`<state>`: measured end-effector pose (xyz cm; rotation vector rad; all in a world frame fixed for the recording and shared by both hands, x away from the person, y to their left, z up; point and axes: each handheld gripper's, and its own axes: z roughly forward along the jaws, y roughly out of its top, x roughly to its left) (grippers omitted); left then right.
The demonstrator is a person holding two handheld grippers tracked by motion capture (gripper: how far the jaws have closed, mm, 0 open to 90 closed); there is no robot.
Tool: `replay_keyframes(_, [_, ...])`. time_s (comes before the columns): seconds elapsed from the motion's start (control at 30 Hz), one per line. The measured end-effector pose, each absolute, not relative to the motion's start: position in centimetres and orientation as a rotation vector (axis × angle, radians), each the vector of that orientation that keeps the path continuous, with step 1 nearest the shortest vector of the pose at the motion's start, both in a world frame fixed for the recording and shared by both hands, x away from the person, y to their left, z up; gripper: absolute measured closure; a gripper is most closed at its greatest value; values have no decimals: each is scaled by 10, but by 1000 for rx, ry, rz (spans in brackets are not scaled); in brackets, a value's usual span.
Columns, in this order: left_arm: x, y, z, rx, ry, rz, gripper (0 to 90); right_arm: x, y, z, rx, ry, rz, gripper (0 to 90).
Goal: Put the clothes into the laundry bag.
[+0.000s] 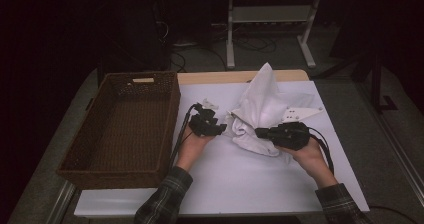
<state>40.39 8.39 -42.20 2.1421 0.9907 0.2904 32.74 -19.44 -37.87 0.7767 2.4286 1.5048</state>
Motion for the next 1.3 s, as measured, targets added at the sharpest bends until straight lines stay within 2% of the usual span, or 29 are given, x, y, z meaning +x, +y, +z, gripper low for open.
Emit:
replay_keyframes(0.23, [426, 68, -435, 2145, 1003, 269, 539, 327, -197, -378, 774, 2425, 1504, 881])
replay_keyframes(0.33, [431, 64, -438, 2158, 996, 259, 662, 326, -198, -377, 775, 2420, 1506, 881])
replay_keyframes(0.43, [431, 63, -438, 2162, 991, 252, 840, 326, -199, -377, 775, 2417, 1505, 881])
replay_keyframes(0.5, [429, 64, -437, 2178, 995, 232, 872, 326, -201, -377, 782, 2415, 1507, 881])
replay_keyframes(0.63, [420, 67, -434, 2182, 989, 231, 876, 326, -202, -377, 779, 2410, 1508, 881])
replay_keyframes(1.0, [369, 86, -429, 2177, 973, 120, 876, 323, -207, -376, 789, 2402, 1495, 880])
replay_keyframes(1.3, [332, 94, -423, 2220, 896, 93, 876, 319, -210, -376, 786, 2402, 1498, 880])
